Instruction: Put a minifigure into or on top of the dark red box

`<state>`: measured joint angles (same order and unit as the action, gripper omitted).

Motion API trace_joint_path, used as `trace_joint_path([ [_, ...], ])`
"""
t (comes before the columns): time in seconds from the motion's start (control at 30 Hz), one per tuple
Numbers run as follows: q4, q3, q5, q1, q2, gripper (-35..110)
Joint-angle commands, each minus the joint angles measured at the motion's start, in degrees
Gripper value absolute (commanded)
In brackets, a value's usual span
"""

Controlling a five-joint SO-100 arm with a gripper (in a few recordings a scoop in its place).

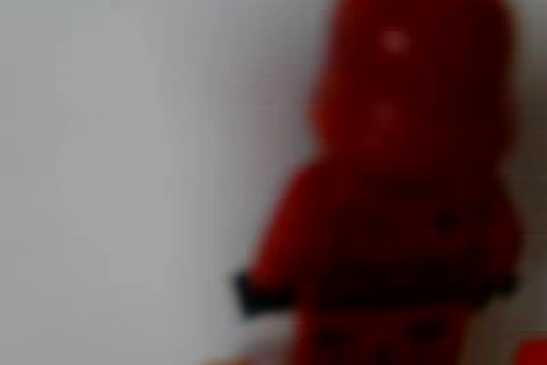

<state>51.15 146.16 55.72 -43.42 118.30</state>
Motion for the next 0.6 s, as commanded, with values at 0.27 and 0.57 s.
trace_joint_path([
  [0.27, 2.2, -0.79, 1.41, -1.49, 1.32, 15],
  [0.57, 2.55, -1.58, 1.76, -1.85, 0.26, 14],
])
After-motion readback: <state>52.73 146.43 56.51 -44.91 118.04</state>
